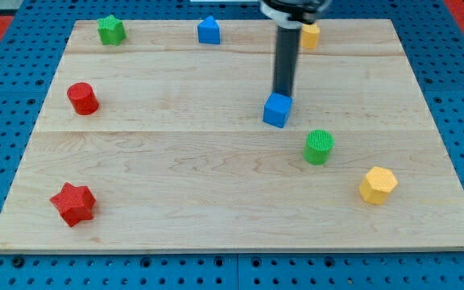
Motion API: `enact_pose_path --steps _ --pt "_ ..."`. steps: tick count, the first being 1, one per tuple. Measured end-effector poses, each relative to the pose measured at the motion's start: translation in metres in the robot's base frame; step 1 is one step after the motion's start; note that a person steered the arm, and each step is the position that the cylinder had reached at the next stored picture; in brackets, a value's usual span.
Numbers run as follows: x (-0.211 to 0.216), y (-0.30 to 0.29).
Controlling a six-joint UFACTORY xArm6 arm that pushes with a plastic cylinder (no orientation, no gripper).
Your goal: Place the red star diagonally to the blue cube
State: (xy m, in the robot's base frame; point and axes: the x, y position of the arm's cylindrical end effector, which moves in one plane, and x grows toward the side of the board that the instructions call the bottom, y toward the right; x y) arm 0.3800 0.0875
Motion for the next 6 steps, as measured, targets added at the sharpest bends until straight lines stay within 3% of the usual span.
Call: enact_pose_path --steps 2,3,4,6 --pt "0.05 -0.057" --pt "0.047 -0.162" --pt "0.088 -0.236" --pt "0.155 -0.332"
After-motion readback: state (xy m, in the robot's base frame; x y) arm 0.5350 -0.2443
